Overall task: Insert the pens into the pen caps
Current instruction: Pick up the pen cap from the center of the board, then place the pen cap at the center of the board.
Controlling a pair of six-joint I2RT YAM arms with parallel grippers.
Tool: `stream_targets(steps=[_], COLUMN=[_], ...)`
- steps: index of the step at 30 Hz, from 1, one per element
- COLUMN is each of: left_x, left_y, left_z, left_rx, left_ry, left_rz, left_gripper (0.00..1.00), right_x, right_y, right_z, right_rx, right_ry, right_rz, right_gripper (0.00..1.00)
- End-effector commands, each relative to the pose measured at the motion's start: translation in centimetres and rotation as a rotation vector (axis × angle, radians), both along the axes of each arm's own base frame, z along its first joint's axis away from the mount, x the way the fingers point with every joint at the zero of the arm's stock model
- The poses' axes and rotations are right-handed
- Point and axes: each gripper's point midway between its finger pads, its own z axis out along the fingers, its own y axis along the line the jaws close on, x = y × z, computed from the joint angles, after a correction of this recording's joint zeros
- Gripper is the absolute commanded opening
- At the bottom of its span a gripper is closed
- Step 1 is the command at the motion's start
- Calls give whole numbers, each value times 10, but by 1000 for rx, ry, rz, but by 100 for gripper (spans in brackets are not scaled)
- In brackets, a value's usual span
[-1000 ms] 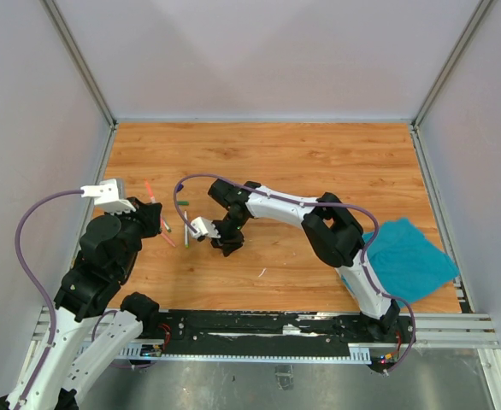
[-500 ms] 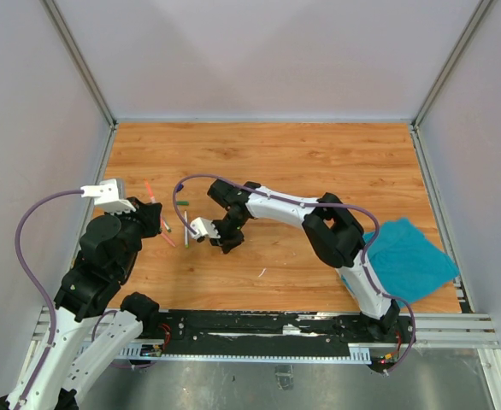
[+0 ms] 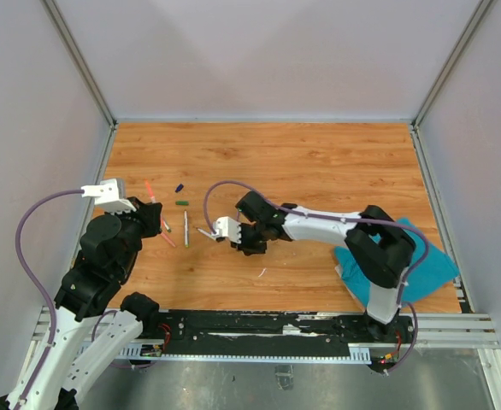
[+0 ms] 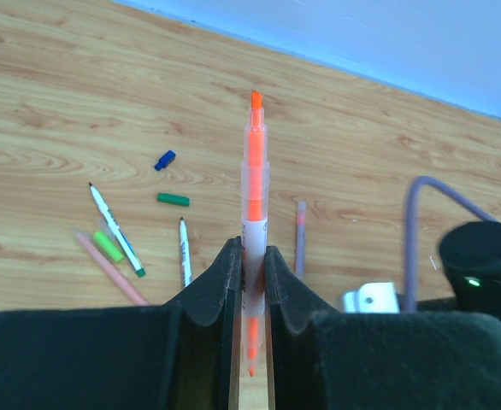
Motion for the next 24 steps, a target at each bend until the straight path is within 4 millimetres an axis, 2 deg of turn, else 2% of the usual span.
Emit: stream_targets(steps=[1, 3, 4, 10, 15, 24], left_x=[4, 4, 4, 4, 4, 4], left_y=[-1, -1, -1, -1, -1, 0], left_z=[5, 5, 4, 4, 4, 4], left_rx=[-7, -7, -8, -6, -7, -7], left_ry=[-25, -25, -24, -23, -23, -23], left_rz=[1, 0, 1, 2, 0, 5], left_gripper=[1, 0, 0, 1, 0, 1], right_x=[40, 44, 40, 34, 32, 14], right_y=[2, -14, -26, -60, -92, -134], right_z=[47, 58, 58, 63, 58, 41], right_rx=[193, 176, 124, 43, -5, -132], right_ry=[-171, -166, -146, -127, -152, -129], right_rz=[-420, -568, -615, -804, -956, -1094], right_gripper=[1, 1, 1, 1, 1, 1])
